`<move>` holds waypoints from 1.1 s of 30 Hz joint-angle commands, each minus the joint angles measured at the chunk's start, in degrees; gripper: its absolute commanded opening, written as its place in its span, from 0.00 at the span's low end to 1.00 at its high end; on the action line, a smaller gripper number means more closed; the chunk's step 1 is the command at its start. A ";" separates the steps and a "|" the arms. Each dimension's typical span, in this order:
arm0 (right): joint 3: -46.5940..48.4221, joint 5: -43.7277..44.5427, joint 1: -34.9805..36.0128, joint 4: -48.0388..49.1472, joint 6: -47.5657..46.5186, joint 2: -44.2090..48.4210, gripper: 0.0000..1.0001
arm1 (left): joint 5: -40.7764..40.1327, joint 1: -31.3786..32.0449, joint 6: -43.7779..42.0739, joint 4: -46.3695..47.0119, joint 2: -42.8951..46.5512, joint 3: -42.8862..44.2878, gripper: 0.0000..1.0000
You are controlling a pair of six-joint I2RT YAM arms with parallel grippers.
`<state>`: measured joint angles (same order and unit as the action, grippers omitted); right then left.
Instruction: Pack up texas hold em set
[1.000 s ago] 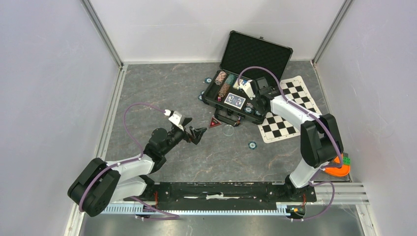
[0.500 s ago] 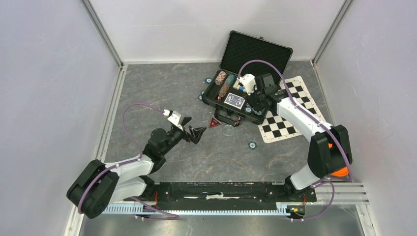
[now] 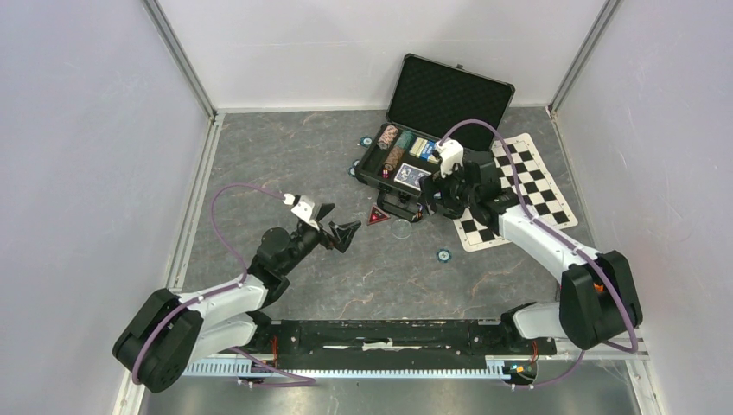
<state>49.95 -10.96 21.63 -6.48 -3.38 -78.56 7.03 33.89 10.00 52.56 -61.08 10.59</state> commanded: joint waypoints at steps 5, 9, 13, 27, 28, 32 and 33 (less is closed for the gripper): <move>5.62 1.87 0.11 -3.44 0.22 -5.47 0.98 | -1.98 0.33 -2.86 1.28 1.71 -0.83 1.00; 5.16 3.14 1.32 -4.68 -2.12 -7.03 0.98 | -2.28 0.30 -2.92 0.88 1.91 -0.83 1.00; 6.05 3.69 2.43 -5.43 -3.74 -8.91 0.98 | -2.37 0.30 -3.10 0.84 1.82 -0.83 1.00; 16.80 9.79 3.41 -11.83 -7.73 -19.31 0.95 | -2.34 0.32 -3.40 0.80 1.25 -0.75 1.00; 17.30 9.86 3.38 -12.23 -7.86 -19.91 0.95 | -2.26 0.30 -3.41 0.79 1.15 -0.65 1.00; 18.62 7.43 2.82 -13.53 -7.10 -22.38 0.94 | -2.21 0.31 -3.41 0.82 0.99 -0.66 1.00; 18.67 6.53 2.64 -13.59 -6.47 -22.57 0.94 | -2.19 0.31 -3.49 0.80 1.00 -0.64 1.00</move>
<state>65.76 -3.44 25.02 -19.38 -9.93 -99.44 5.98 33.89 9.06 52.34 -60.18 9.91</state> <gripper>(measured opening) 0.945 0.994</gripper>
